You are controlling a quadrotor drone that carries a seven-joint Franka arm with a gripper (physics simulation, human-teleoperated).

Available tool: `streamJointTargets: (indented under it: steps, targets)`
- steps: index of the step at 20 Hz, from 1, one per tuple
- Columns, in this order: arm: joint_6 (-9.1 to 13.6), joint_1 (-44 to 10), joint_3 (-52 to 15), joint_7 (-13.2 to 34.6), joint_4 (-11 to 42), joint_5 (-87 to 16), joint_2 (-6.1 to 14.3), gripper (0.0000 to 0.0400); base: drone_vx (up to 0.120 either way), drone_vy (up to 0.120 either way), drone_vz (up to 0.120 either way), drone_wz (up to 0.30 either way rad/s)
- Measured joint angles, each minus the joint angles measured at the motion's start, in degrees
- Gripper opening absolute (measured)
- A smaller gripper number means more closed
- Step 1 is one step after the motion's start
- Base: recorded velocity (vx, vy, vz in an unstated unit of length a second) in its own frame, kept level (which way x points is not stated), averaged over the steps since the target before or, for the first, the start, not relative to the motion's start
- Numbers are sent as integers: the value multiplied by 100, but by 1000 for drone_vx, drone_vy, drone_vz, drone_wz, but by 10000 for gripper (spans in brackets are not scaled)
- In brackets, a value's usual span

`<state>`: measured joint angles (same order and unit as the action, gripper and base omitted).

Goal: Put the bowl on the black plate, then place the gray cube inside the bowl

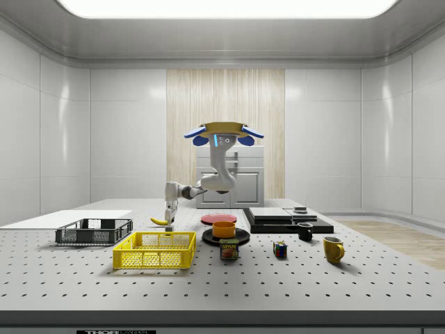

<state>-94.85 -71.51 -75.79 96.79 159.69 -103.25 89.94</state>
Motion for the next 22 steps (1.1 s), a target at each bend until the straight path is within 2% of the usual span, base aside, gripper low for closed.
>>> streamJointTargets:
  steps: [6,14,22]
  targets:
    - [-118,-57,305,7,-81,-282,-7,400,0,0,0,0]
    - [-169,-248,546,157,-154,-523,-66,400,0,0,0,0]
    - [-212,-234,629,-8,-325,-598,-111,400,0,0,0,0]
